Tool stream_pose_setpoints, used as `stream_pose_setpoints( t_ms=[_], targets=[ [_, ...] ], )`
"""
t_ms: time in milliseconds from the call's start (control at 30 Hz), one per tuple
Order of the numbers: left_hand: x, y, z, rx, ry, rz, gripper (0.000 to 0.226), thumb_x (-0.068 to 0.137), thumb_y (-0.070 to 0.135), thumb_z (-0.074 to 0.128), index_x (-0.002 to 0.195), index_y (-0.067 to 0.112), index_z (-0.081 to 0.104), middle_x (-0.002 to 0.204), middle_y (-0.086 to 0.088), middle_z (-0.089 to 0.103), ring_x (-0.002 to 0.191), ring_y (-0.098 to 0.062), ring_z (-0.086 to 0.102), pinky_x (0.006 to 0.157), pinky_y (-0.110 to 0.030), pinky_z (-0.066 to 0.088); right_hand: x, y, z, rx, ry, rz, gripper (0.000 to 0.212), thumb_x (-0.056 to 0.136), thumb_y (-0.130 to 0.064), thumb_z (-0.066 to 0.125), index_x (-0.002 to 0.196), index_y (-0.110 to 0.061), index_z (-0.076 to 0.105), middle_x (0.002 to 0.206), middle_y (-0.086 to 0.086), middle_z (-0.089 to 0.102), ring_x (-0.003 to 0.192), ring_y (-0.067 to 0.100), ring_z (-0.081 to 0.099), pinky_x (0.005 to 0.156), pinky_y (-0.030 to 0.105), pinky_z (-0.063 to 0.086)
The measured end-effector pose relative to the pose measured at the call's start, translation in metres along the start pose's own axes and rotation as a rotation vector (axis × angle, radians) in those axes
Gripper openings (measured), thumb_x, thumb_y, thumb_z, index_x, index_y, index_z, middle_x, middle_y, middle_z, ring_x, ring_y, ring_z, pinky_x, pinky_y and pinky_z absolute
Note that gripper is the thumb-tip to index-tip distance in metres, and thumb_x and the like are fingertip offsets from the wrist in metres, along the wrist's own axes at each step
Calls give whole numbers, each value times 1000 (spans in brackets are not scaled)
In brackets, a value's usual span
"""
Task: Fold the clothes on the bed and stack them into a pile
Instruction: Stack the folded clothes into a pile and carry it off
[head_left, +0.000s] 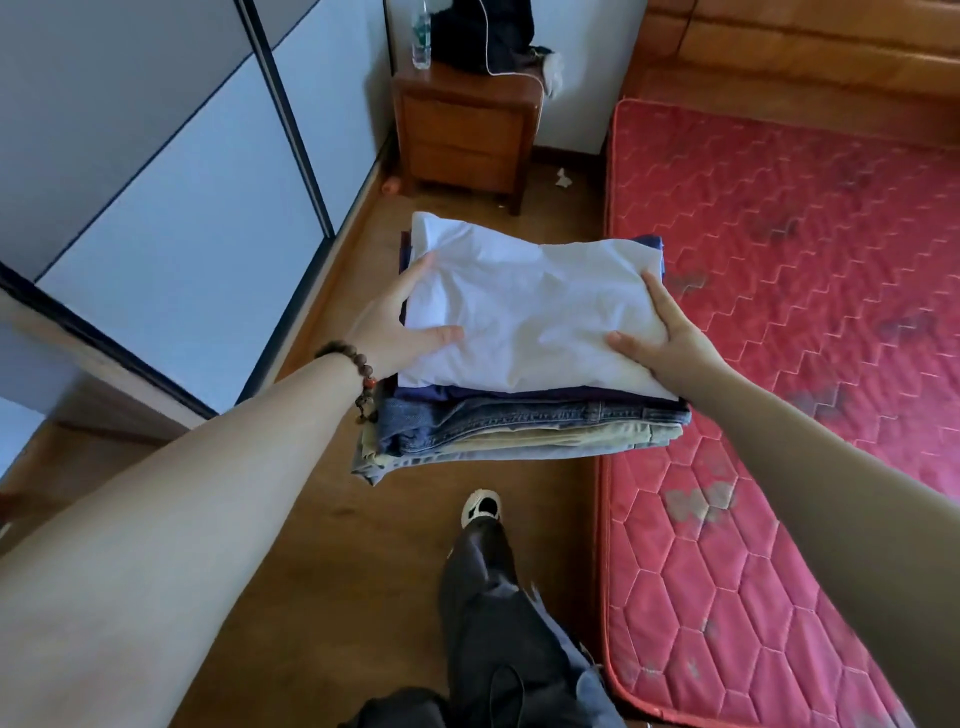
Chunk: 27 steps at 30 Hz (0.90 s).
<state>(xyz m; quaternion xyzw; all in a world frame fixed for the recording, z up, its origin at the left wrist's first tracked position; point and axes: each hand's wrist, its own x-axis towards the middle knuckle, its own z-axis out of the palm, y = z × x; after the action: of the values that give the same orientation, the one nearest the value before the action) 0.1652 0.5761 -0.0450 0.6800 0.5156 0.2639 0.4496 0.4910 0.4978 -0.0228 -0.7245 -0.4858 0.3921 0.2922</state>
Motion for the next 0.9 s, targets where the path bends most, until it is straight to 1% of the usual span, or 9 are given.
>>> stream_pose_setpoints(
  t_ms=[67, 200, 267, 333, 467, 533, 667, 800, 900],
  targets=[
    [51, -4, -3, 0, -26, 11, 94, 69, 57, 78, 144, 56, 21, 137, 42, 20, 130, 14, 20, 103, -18, 21, 43, -5, -3, 4, 18, 10, 88, 74, -56, 73, 140, -65, 15, 121, -14, 49, 86, -1, 57, 61, 13, 45],
    [166, 5, -8, 3, -57, 18, 94, 71, 51, 80, 146, 53, 23, 138, 39, 22, 133, 9, 21, 106, -20, 22, 137, -17, -20, 27, 43, 31, 90, 75, -55, 73, 142, -63, 13, 124, -11, 50, 93, 12, 60, 76, 25, 49],
    [220, 17, -11, 10, -79, 22, 94, 72, 50, 80, 146, 51, 24, 140, 34, 25, 135, 6, 22, 106, -20, 22, 180, -29, -36, 31, 56, 49, 90, 76, -55, 73, 143, -62, 13, 125, -9, 51, 96, 16, 61, 79, 29, 50],
    [270, 28, -15, 13, -88, 26, 94, 71, 49, 81, 146, 52, 24, 147, 29, 27, 135, 6, 22, 105, -20, 23, 222, -43, -54, 21, 72, 53, 90, 76, -55, 72, 143, -61, 13, 125, -9, 51, 94, 15, 61, 76, 25, 48],
    [361, 49, -18, 22, -86, 62, 92, 74, 45, 80, 147, 49, 24, 153, 22, 27, 132, 6, 21, 105, -21, 23, 298, -66, -87, 28, 114, 61, 89, 76, -55, 73, 143, -63, 13, 116, -13, 53, 81, -2, 58, 56, 9, 42],
    [406, 62, -17, 28, -100, 85, 92, 74, 45, 80, 147, 48, 25, 152, 23, 27, 133, 6, 22, 106, -21, 23, 332, -71, -103, 39, 139, 66, 89, 77, -54, 73, 142, -63, 14, 117, -13, 53, 81, -3, 57, 55, 8, 42],
    [493, 79, -10, 25, -141, 127, 92, 73, 46, 80, 147, 48, 25, 144, 31, 26, 134, 6, 21, 107, -21, 22, 401, -75, -129, 52, 172, 79, 89, 76, -56, 72, 142, -63, 13, 123, -11, 52, 86, 5, 60, 65, 17, 45],
    [589, 82, 2, 28, -152, 156, 96, 69, 52, 80, 148, 47, 25, 153, 22, 26, 140, -1, 22, 108, -24, 23, 485, -75, -156, 45, 196, 67, 90, 74, -57, 73, 142, -63, 13, 125, -9, 54, 95, 16, 63, 80, 31, 53],
    [670, 81, 11, 1, -164, 143, 101, 61, 61, 78, 147, 48, 25, 153, 22, 27, 140, -2, 23, 108, -25, 24, 562, -78, -178, 34, 195, 76, 91, 73, -58, 73, 141, -64, 13, 122, -11, 52, 92, 12, 62, 77, 27, 51]
  ],
)
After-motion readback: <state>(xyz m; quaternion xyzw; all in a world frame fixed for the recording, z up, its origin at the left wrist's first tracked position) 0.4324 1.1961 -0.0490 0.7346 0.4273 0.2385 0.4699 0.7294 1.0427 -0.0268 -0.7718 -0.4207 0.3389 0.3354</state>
